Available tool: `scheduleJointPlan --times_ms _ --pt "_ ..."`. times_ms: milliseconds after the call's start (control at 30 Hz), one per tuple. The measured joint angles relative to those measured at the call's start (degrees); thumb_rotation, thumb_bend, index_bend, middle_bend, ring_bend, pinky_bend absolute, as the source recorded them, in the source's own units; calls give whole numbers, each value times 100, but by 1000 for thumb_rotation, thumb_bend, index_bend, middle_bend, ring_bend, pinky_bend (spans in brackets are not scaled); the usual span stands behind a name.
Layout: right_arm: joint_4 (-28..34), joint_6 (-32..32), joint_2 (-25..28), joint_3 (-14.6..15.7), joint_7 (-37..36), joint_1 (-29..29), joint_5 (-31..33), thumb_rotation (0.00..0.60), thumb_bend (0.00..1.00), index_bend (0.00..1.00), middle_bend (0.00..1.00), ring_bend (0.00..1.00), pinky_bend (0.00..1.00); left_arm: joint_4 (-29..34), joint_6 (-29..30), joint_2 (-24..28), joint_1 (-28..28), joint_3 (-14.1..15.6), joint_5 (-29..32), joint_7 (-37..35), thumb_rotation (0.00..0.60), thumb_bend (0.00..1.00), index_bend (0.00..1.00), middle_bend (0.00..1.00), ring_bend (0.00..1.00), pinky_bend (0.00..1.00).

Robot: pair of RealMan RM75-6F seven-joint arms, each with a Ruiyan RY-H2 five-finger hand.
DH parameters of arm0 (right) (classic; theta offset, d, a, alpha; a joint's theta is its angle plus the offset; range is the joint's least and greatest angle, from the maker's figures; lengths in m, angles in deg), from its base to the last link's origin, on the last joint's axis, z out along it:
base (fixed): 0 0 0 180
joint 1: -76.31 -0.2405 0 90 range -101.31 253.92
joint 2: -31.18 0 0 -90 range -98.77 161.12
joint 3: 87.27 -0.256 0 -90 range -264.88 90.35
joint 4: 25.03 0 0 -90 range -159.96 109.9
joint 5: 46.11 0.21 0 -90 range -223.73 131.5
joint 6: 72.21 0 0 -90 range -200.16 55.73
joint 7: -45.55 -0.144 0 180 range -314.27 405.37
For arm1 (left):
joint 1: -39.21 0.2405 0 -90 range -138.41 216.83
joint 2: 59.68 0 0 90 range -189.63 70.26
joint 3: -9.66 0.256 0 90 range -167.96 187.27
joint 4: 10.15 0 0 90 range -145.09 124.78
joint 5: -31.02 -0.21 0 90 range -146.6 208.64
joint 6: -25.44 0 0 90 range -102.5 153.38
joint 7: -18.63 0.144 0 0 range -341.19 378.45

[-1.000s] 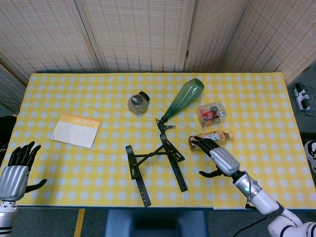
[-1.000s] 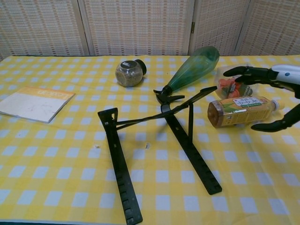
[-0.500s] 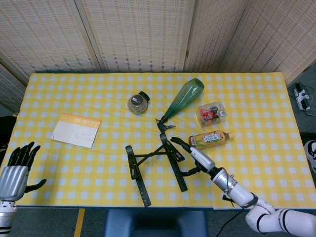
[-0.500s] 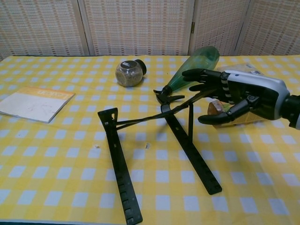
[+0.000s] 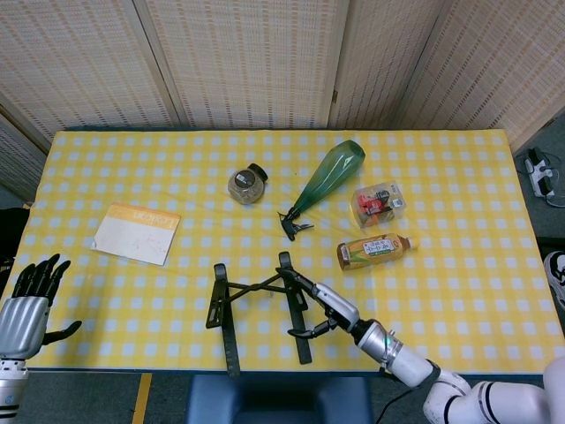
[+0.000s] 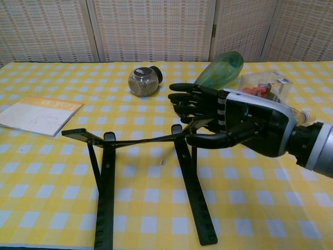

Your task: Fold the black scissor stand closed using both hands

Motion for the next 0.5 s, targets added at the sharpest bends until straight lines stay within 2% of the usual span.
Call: scheduleJointPlan --times_ms 267,500 --pt "177 65 92 254 349 -67 -291 600 268 0 0 0 0 -69 -34 -30 -30 5 -29 -74 600 135 0 28 24 0" --pt "162 199 323 225 1518 -69 -346 600 269 0 0 0 0 -88 -41 -45 -43 4 -40 -85 600 135 0 27 24 0"
